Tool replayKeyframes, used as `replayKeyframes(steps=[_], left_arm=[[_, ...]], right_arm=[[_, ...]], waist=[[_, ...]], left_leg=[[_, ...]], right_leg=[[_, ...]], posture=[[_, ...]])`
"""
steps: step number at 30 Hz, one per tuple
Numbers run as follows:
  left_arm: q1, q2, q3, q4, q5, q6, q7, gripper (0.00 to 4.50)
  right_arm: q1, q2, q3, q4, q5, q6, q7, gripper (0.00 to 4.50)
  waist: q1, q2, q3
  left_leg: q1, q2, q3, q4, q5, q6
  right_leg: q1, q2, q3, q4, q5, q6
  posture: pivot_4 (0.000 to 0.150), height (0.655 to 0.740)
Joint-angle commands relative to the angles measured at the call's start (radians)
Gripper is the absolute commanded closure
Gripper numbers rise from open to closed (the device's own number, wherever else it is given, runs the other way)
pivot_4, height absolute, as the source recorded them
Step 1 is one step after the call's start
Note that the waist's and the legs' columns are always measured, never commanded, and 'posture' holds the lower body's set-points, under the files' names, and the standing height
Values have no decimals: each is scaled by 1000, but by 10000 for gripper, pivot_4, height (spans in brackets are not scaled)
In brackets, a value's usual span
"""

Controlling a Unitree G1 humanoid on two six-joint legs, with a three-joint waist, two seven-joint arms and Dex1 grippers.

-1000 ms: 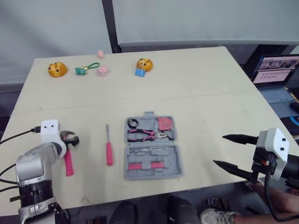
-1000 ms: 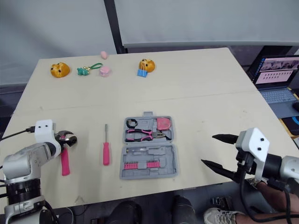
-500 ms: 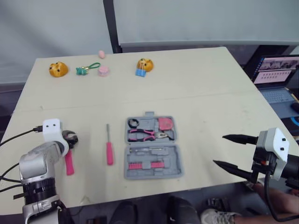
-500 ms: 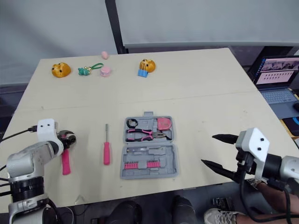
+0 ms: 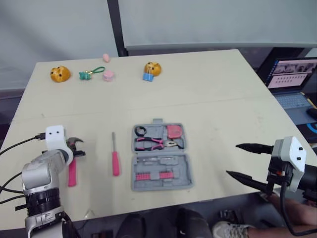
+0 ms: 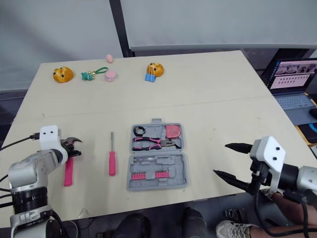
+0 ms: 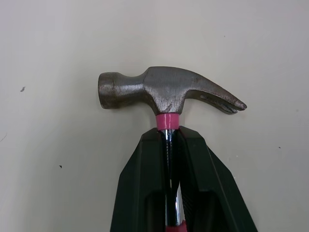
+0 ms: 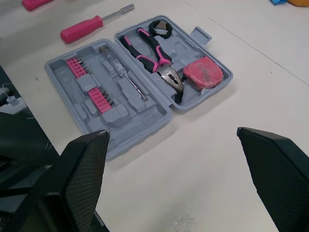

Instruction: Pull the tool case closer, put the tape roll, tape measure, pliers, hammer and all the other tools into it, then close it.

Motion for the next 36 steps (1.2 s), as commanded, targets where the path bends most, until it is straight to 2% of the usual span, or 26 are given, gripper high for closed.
replayKeyframes(steps=[1,6,12,16,24,29,33,36], left_arm=[[1,57,2,-40,-1,6,-30,44663],[-12,208,-68,-114,-66,58,-200,44663],[23,471,-249,-263,-193,33,-537,44663],[44,567,-349,-351,-222,-26,-666,44663],[-52,623,-485,-400,-259,-103,-838,44663],[-138,628,-598,-398,-231,-166,-919,44663],[-229,598,-695,-366,-185,-214,-958,44663],[-328,510,-771,-342,-154,-198,-942,44663]], right_arm=[[-5,-8,-23,-21,17,-3,-3,0],[-21,-8,-7,-15,11,-10,-7,0],[-50,0,22,-14,4,-15,-17,0],[-53,11,39,-33,18,-14,-24,0],[-23,31,52,-66,30,-24,-21,0],[-6,52,59,-78,24,-31,-37,0],[-4,59,72,-75,17,-40,-44,0],[-5,59,75,-71,15,-44,-48,0]], waist=[[0,0,0],[-1,-3,2],[0,-4,3],[-1,-3,4],[0,-3,4],[1,-3,4],[1,-3,4],[6,-3,5]], left_leg=[[0,0,0,0,0,0],[-1,0,0,0,0,0],[-1,0,0,-1,0,0],[-1,0,0,-4,0,0],[-1,0,2,-4,0,0],[-1,0,2,-4,0,0],[-1,0,2,-4,0,0],[-1,0,2,-3,0,1]], right_leg=[[0,0,0,0,0,0],[-1,0,0,0,0,0],[-1,0,0,-1,0,0],[-1,0,0,-3,0,0],[-2,1,0,-2,0,-1],[-2,1,1,-2,0,-1],[-2,1,1,-2,0,-1],[-2,1,1,-2,0,0]], posture=[[1500,7400],[1500,7400],[1500,7400],[1500,7400],[1500,7400],[1500,7400],[1500,7400],[1500,7400]])
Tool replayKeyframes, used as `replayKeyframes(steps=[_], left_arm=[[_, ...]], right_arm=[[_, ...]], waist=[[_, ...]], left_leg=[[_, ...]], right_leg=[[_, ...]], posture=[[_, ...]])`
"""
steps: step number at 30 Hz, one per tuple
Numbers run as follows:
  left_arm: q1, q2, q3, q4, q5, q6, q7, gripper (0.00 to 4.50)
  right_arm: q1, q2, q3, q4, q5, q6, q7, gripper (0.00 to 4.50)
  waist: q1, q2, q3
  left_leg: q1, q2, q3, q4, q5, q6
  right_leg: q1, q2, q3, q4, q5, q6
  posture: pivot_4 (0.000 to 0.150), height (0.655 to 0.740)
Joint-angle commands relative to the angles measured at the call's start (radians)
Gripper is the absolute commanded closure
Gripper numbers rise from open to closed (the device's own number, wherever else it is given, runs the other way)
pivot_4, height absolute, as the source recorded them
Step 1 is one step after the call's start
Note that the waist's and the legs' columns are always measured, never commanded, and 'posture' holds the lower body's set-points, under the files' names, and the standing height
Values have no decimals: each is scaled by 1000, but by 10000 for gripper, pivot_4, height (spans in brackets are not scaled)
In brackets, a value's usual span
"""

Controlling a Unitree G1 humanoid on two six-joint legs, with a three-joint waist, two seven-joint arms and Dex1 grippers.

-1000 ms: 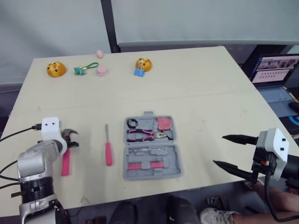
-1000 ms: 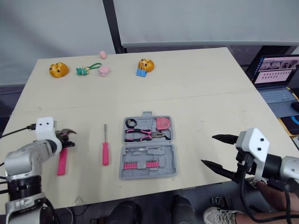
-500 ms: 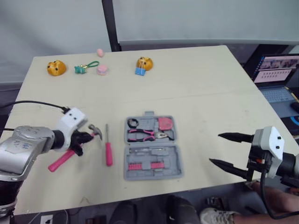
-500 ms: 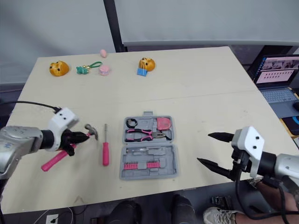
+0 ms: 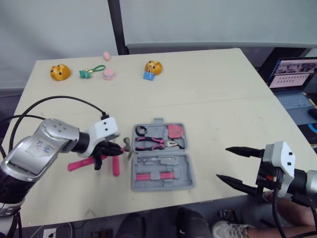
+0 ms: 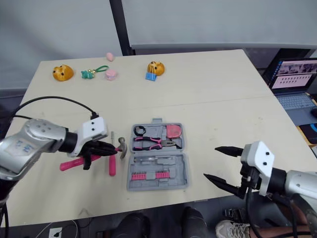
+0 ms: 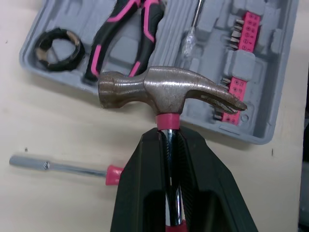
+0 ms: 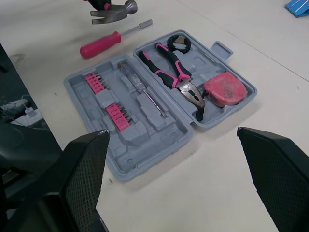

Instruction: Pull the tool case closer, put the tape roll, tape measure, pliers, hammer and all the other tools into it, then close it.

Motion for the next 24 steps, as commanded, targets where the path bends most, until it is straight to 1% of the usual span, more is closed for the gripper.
replayKeyframes(steps=[1,2,6,12,17,20,24], left_arm=[[-97,-79,-59,7,33,5,5,44663],[-109,-91,-68,12,39,10,3,44663],[-177,-190,-146,-6,54,91,33,44663],[-231,-267,-219,-44,53,199,55,44663],[-268,-294,-312,-62,76,224,56,44663],[-281,-280,-384,-42,140,163,62,44663],[-302,-309,-414,-27,159,136,47,44663]], right_arm=[[-4,2,-4,-27,7,-18,-13,0],[-4,2,-3,-27,7,-17,-14,0],[29,13,0,-29,-12,-34,-8,0],[71,28,-1,-18,-31,-71,1,0],[92,36,0,-4,-44,-102,10,0],[100,37,1,7,-50,-119,16,0],[102,34,4,19,-52,-131,19,0]], waist=[[6,0,0],[5,0,0],[3,0,0],[-1,0,0],[-1,0,0],[-1,0,0],[0,0,0]], left_leg=[[0,0,0,0,0,1],[0,0,0,1,0,1],[-1,0,0,1,0,1],[0,0,0,1,0,2],[0,0,0,3,1,2],[0,0,0,3,1,2],[0,0,0,4,1,2]], right_leg=[[0,0,0,0,0,0],[0,0,0,0,0,1],[0,0,0,0,0,1],[0,0,1,1,0,1],[0,0,1,1,0,1],[0,0,1,2,0,1],[0,0,1,2,0,1]], posture=[[1500,7400],[1500,7400],[1500,7400],[1500,7400],[1500,7400],[1500,7400],[1500,7400]])
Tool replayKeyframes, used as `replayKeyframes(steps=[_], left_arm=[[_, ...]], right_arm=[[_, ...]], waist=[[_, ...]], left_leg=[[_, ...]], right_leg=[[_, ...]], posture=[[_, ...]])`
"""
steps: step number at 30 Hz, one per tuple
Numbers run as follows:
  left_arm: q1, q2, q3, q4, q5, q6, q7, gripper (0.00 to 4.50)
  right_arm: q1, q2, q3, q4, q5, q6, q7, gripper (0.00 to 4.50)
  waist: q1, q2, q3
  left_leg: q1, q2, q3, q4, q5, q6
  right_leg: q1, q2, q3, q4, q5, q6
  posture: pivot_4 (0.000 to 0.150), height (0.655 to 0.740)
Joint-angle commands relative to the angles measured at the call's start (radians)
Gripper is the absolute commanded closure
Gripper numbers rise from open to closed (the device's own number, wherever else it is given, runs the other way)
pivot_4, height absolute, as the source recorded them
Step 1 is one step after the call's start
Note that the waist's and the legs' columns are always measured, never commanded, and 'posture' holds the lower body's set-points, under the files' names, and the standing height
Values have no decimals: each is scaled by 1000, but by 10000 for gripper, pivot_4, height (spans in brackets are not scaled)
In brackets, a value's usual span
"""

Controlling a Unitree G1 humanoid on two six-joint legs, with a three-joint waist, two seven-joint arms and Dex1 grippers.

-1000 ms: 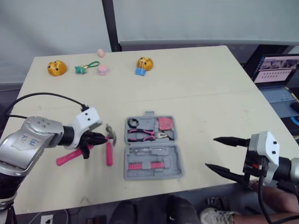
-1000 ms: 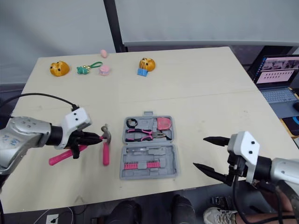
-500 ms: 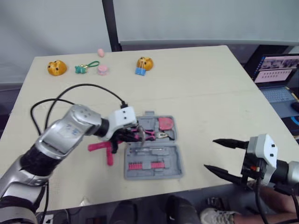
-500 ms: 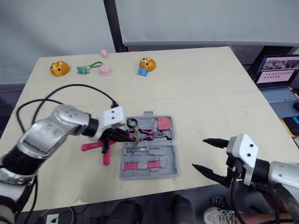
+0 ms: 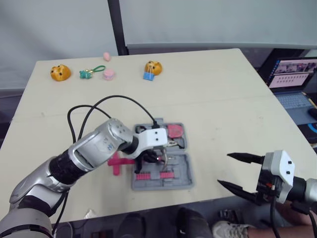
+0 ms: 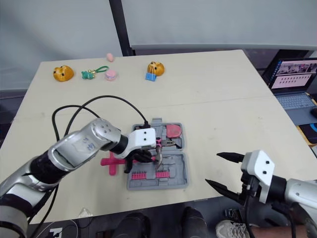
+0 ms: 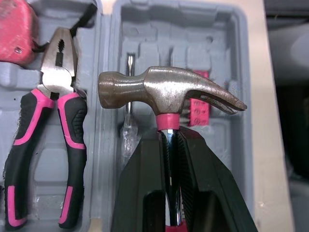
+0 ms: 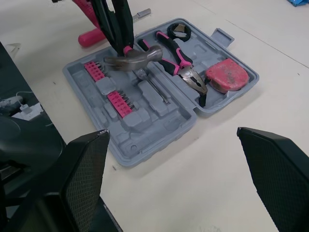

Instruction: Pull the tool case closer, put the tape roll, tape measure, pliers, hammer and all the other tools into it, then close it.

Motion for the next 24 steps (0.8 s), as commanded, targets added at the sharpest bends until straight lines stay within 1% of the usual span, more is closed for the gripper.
replayKeyframes(steps=[1,7,9,12,19,24], left_arm=[[-44,-25,-13,-19,26,-40,-13,44663],[-68,-113,-32,27,72,-53,31,44663],[-64,-150,-30,21,48,-9,25,44663],[-63,-172,-42,17,49,15,23,44663],[-72,-260,-72,72,67,60,71,44663],[-83,-306,-83,119,87,42,100,44663]], right_arm=[[0,0,-3,6,0,-24,13,0],[-9,-3,4,17,-3,-28,14,0],[-13,-4,7,18,-6,-28,12,0],[-14,-4,10,17,-6,-28,6,0],[-2,-1,7,0,-9,-25,-8,0],[8,0,2,-9,-8,-24,-13,0]], waist=[[0,0,0],[11,0,0],[14,0,0],[18,0,0],[24,0,0],[24,0,0]], left_leg=[[0,0,0,0,0,0],[0,0,0,1,0,0],[0,0,0,2,0,0],[0,0,0,2,0,0],[-1,0,-1,7,0,1],[-3,0,-2,10,-1,3]], right_leg=[[0,0,0,0,0,0],[0,0,0,0,0,0],[0,0,0,1,0,0],[0,0,0,1,0,0],[1,0,0,3,0,0],[1,0,0,4,0,0]], posture=[[1500,7400],[1500,7400],[1500,7400],[1500,7400],[1500,7400],[1500,7400]])
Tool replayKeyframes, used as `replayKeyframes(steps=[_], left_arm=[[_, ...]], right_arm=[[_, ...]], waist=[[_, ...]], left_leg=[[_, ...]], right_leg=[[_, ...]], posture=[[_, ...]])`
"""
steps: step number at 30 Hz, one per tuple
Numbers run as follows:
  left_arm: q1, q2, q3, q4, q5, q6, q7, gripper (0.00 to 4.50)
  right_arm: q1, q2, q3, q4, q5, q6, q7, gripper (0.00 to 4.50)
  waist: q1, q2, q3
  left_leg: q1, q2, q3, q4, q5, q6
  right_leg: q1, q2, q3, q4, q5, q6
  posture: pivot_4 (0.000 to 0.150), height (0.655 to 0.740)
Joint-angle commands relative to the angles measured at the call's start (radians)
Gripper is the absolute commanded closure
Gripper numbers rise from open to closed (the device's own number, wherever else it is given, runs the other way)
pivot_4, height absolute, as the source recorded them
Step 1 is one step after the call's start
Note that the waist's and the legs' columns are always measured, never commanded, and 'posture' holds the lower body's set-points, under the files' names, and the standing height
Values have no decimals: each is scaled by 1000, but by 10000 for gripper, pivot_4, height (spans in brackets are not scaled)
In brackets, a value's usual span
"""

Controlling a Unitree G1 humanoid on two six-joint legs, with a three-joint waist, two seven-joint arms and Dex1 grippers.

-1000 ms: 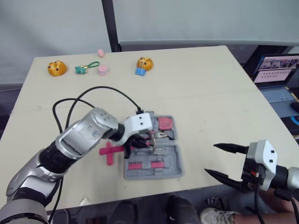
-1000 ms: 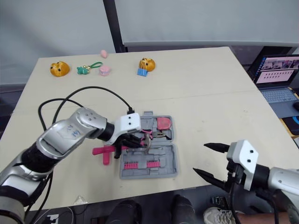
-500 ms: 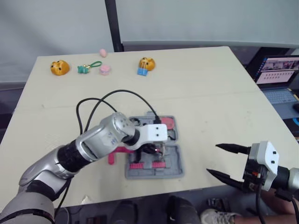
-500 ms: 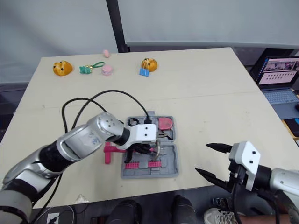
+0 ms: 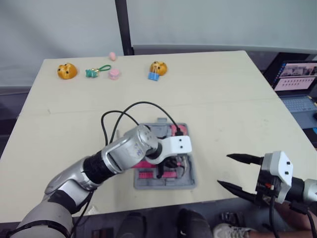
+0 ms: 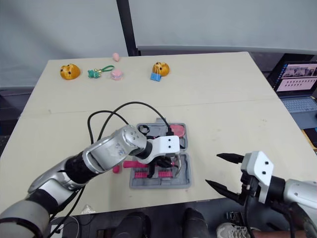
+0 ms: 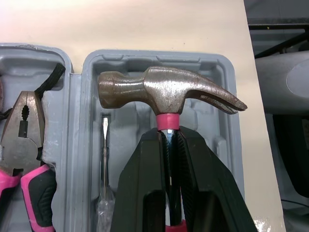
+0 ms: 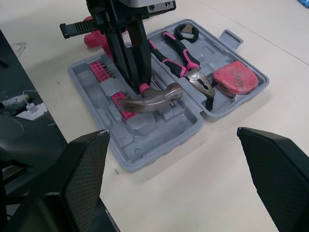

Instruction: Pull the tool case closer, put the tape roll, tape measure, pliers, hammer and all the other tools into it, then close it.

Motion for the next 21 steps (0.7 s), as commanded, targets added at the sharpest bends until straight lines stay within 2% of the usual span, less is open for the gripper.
replayKeyframes(steps=[1,12,21], left_arm=[[-36,-29,-7,10,21,-25,18,44663],[-93,-47,-98,70,49,-27,-12,44663],[-114,-125,-123,159,59,-21,-5,44663]], right_arm=[[9,0,-23,-40,1,-7,-12,0],[37,8,-34,-62,5,-7,-29,0],[56,15,-43,-73,1,-12,-37,0]], waist=[[0,0,0],[1,0,0],[1,0,0]], left_leg=[[0,0,0,0,0,0],[0,0,0,0,0,0],[-1,0,0,0,0,1]], right_leg=[[0,0,0,0,0,0],[0,0,0,0,0,0],[0,0,0,-1,0,0]], posture=[[1500,7400],[1500,7400],[1500,7400]])
